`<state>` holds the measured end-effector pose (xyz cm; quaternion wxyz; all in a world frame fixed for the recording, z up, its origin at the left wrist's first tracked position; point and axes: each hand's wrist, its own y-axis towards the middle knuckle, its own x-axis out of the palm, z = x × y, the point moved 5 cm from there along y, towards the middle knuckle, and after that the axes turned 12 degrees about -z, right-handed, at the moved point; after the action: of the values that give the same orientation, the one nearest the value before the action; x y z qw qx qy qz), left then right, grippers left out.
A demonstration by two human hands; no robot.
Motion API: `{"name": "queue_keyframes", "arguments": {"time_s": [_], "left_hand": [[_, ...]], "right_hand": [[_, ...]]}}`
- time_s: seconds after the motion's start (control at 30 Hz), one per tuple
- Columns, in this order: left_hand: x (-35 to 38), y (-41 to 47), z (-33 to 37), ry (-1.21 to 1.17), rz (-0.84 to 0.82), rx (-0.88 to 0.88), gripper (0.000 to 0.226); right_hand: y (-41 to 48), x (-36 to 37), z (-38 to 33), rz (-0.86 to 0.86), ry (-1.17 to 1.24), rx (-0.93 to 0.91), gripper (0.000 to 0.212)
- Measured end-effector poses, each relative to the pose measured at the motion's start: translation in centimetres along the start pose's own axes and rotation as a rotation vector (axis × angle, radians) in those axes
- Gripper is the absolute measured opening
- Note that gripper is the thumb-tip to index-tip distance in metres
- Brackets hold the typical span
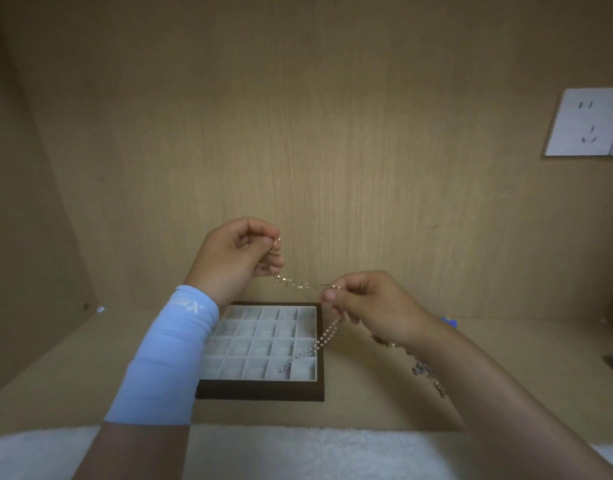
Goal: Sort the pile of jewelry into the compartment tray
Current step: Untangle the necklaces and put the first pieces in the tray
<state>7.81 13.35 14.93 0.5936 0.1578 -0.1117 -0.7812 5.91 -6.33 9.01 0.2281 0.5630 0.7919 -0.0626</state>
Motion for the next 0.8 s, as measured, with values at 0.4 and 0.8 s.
{"name": "queue_keyframes", "arguments": {"time_s": [0.4, 0.8], "left_hand": [[-0.2, -0.3, -6.6, 0.792, -0.381, -0.468, 0.024], [7.3, -0.1, -4.3, 0.311, -0.503, -0.159, 0.01]], "right_hand": [[-0.6, -2.0, -2.9, 0.119, -0.29, -0.147, 0.031], [-1.2, -2.1, -4.0, 0.103, -0.279, -0.12, 0.025]]}}
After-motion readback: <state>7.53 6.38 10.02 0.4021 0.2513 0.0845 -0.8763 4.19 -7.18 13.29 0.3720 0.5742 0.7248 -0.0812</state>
